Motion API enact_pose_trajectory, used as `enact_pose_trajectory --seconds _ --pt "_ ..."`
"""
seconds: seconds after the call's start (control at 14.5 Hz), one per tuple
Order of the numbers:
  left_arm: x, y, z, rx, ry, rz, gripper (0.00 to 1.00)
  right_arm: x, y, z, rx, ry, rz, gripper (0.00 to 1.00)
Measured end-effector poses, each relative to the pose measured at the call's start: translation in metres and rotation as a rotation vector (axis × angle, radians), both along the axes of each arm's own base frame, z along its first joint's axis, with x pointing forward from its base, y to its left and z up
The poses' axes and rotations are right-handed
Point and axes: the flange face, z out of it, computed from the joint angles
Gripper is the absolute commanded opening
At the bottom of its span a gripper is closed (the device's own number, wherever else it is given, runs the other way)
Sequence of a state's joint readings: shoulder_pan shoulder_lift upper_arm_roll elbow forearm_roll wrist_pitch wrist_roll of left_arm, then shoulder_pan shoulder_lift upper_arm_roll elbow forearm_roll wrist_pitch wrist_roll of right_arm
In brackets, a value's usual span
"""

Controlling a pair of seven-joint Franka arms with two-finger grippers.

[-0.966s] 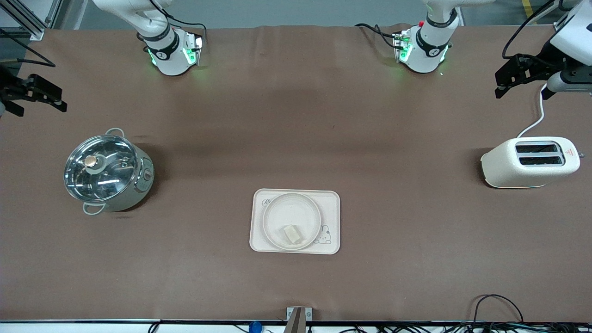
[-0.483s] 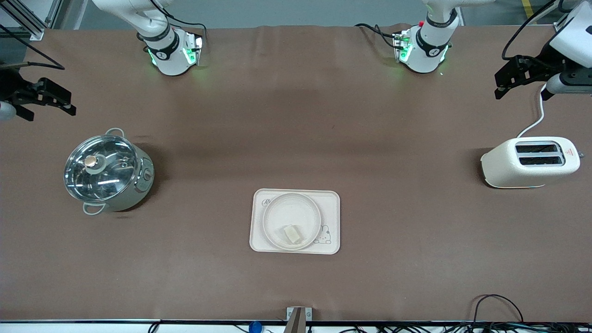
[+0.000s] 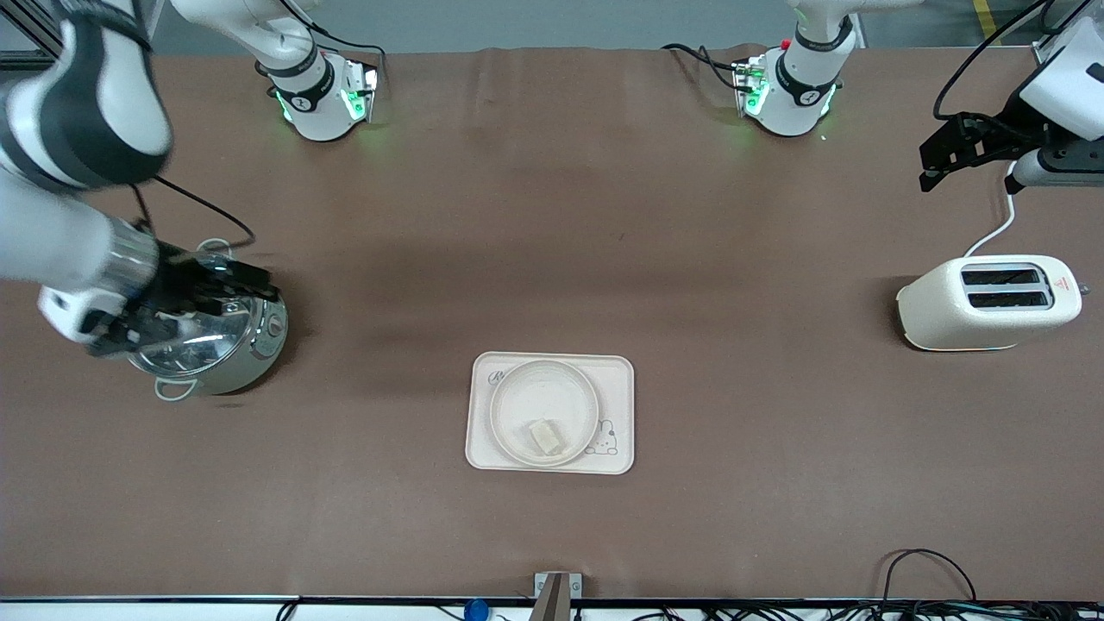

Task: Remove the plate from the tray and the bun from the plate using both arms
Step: 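Reach the right gripper down to the white plate and grasp its rim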

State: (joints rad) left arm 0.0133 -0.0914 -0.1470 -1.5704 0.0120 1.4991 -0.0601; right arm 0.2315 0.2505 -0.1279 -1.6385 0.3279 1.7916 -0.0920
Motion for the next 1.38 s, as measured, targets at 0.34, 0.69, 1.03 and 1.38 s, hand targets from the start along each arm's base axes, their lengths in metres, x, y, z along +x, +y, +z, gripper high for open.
enact_pose_trajectory --seconds 0.34,0.69,1.03,1.38 --pt "0.002 0.000 -0.003 0.000 0.006 0.001 1.00 0.018 0.112 -0.109 0.083 -0.008 -0.022 1.00" --pt "0.004 0.000 -0.006 0.000 0.012 0.002 1.00 0.017 0.209 -0.217 0.145 -0.103 -0.099 0.96" --pt "0.007 0.001 -0.012 0.000 0.023 0.002 1.00 0.038 0.241 -0.253 0.145 -0.131 -0.133 0.67" --pt "0.008 0.001 -0.014 0.000 0.028 0.002 1.00 0.052 0.248 -0.272 0.144 -0.152 -0.133 0.48"
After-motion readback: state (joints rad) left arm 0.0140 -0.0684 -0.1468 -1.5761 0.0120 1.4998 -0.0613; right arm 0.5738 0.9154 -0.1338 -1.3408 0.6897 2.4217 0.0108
